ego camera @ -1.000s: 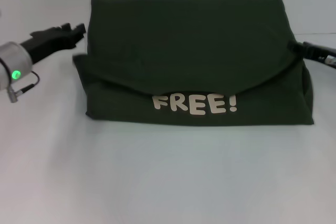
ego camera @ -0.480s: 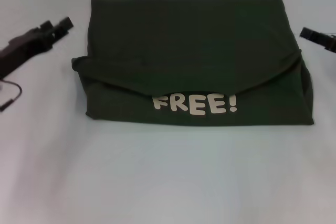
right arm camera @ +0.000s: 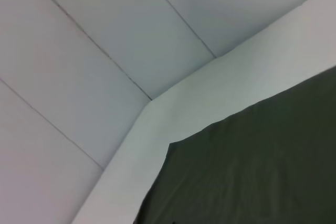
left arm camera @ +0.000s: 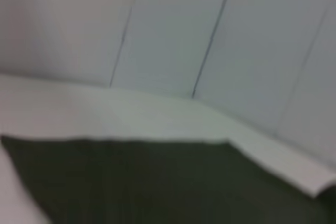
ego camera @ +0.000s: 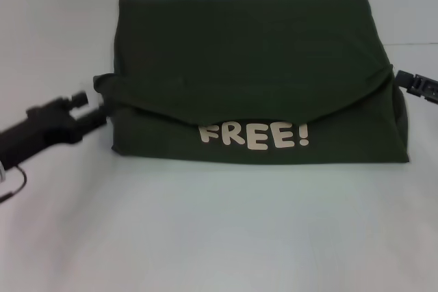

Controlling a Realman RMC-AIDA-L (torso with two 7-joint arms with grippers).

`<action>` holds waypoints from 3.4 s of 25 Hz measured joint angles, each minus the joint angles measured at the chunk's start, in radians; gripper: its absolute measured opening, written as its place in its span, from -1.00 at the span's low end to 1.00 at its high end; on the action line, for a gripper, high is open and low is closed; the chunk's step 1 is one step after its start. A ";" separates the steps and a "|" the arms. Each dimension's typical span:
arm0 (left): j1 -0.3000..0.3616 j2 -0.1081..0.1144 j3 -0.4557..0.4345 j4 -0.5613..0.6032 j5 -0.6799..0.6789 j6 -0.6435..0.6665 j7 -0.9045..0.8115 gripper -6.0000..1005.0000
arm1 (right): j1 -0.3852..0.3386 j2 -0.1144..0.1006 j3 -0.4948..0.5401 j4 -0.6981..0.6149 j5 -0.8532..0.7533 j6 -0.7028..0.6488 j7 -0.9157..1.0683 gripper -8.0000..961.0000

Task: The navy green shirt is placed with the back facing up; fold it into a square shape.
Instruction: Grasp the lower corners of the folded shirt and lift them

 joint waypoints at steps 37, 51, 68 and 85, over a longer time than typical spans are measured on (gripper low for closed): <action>-0.061 -0.003 0.090 -0.191 0.110 -0.273 0.290 0.34 | -0.033 0.037 0.058 0.022 0.024 0.043 0.030 0.56; -0.059 -0.003 0.097 -0.181 0.112 -0.224 0.290 0.34 | -0.048 0.040 0.060 0.021 0.024 0.049 0.022 0.56; -0.073 0.000 0.100 -0.174 0.112 -0.279 0.265 -0.64 | -0.056 0.040 0.060 0.021 0.024 0.048 0.022 0.55; -0.014 0.002 0.114 -0.084 0.116 -0.184 0.212 -0.98 | -0.050 -0.002 0.044 0.010 -0.127 0.069 0.084 0.55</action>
